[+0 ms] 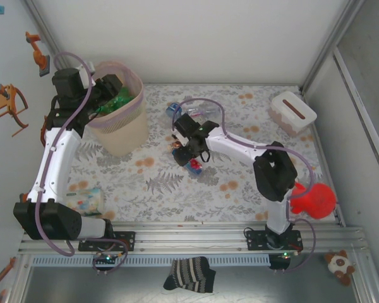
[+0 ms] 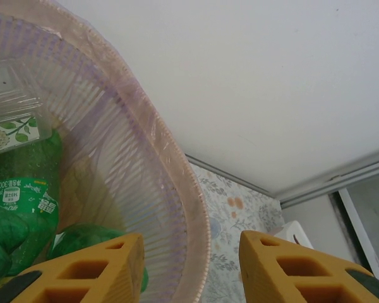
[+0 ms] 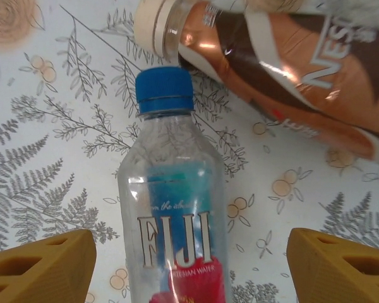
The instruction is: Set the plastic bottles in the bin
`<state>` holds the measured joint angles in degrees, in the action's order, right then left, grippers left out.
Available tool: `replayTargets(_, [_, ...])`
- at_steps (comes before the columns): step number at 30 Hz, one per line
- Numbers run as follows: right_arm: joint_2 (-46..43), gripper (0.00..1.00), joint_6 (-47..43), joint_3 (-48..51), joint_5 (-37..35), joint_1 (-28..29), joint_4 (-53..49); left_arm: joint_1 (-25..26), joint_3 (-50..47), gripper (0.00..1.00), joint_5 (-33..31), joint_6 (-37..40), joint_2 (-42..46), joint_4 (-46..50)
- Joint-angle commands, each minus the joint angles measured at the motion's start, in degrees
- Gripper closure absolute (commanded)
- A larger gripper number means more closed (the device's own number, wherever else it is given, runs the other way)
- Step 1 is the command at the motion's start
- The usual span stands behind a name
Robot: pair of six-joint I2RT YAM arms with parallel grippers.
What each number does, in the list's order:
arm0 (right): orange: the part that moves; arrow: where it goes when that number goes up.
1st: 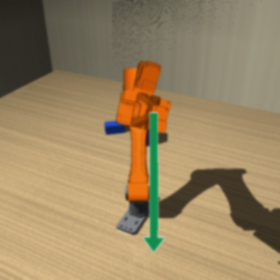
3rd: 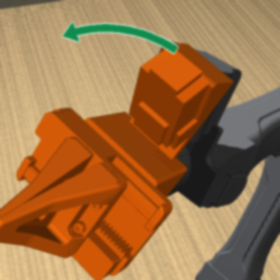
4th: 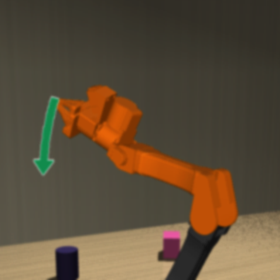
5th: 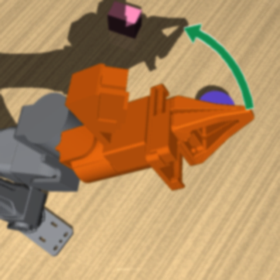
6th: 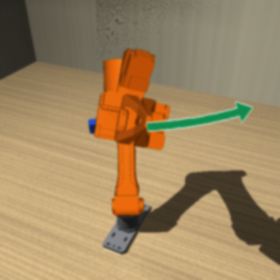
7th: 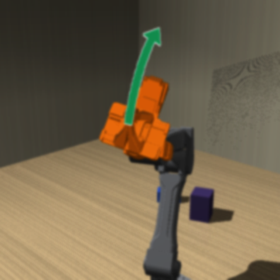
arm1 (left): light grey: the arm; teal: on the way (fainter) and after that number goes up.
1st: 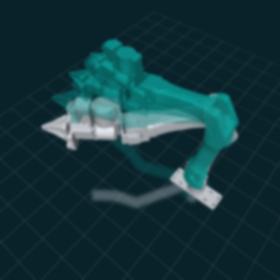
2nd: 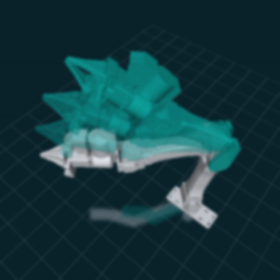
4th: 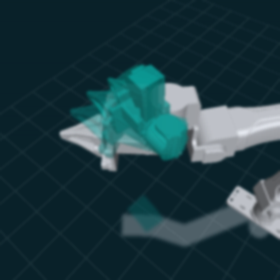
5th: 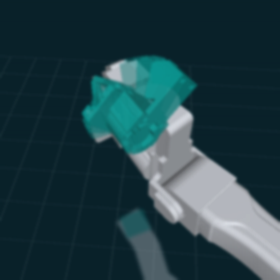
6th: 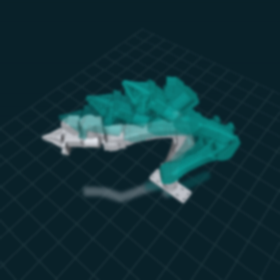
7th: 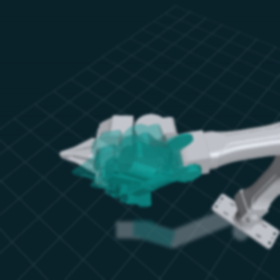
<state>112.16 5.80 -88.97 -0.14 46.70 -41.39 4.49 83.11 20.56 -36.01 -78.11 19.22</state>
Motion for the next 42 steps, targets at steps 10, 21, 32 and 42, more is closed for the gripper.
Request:
replayTargets(10, [8.6,0.29,-1.7,-6.3,0.2,0.3,-1.5,-0.3,-0.2,0.57,1.6,1.4,2.0,-1.7])
replayTargets(21, [10.9,0.42,-1.4,-6.8,0.2,0.3,-1.7,-0.3,-0.1,0.57,1.3,2.5,2.4,-1.3])
replayTargets(32, [1.2,0.49,0.2,-7.2,2.0,0.3,-1.8,-0.3,-0.5,0.50,5.7,4.2,2.6,-3.2])
replayTargets(42, [-11.1,0.49,3.4,-8.6,2.7,-1.8,1.1,1.9,-2.1,0.44,21.9,9.3,1.2,-11.6])
